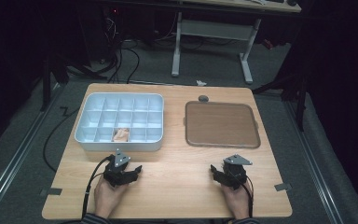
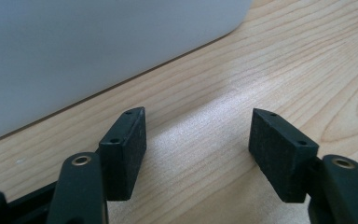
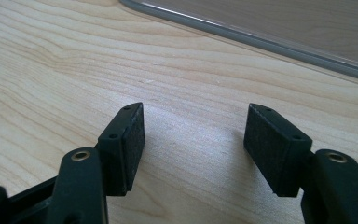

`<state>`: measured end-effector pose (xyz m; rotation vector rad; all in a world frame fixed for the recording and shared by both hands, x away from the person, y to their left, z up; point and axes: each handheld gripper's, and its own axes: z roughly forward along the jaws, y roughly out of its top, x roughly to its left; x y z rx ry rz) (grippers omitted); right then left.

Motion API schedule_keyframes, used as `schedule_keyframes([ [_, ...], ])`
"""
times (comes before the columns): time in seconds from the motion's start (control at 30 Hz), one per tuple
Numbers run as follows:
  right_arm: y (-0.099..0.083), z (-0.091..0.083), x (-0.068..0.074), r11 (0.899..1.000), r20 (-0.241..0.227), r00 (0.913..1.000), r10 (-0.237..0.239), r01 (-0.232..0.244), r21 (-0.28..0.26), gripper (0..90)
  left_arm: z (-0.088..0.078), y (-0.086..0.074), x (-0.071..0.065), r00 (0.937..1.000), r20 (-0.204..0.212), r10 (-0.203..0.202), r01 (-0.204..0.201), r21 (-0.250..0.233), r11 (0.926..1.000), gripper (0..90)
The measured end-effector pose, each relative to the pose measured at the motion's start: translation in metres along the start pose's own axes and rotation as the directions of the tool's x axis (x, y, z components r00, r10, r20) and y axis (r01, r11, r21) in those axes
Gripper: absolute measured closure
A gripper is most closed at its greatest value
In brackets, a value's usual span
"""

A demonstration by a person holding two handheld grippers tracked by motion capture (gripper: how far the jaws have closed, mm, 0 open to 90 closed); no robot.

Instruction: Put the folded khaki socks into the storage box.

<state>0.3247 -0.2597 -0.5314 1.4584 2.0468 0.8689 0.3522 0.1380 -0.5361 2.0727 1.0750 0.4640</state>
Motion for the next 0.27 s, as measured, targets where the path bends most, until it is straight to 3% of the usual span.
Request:
schedule_keyframes([
  [0.27,0.0000,0.0000,-0.0001,1.000,0.000,1.0000,0.000,0.000,0.000,38.5,-0.0001,-0.0001,-0.0004,1.0000,0.000,0.003,-0.003,0.002,1.0000,36.8],
])
